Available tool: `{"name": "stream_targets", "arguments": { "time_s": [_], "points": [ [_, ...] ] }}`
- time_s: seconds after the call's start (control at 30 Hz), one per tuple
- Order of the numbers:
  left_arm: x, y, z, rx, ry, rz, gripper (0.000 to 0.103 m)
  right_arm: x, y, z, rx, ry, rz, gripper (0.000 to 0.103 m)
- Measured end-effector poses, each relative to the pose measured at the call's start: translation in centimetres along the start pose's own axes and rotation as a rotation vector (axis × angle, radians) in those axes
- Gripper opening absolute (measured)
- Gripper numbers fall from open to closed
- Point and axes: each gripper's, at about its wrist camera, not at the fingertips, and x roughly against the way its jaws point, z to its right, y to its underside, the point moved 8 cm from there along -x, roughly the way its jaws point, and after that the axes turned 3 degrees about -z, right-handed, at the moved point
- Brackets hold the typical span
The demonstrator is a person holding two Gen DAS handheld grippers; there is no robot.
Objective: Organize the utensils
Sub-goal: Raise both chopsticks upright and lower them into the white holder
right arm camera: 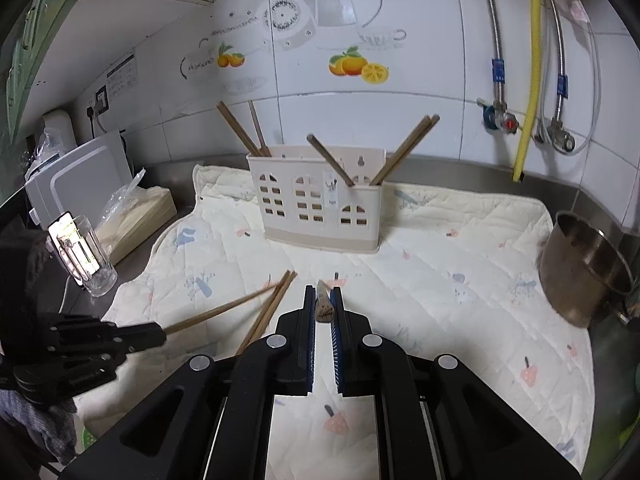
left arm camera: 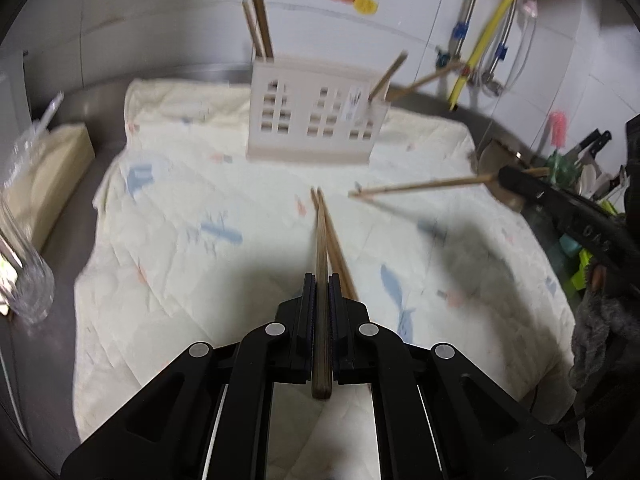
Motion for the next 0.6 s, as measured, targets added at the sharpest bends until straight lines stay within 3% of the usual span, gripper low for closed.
{"name": "stream_targets", "arguments": {
  "time_s": [0.3,0.6],
  "points": [
    [1.9,-4.1,-0.1,-0.020,0.008,0.084,0.005,-0.1,-3.1,0.5,0.029,-0.017,0.006,0.007],
    [4.3,-10.6,0.8,-0.078,0.038,0.169,0.005,1.5,-9.2,2.0,0.065,-0.003,0.044,0.007]
  ]
}}
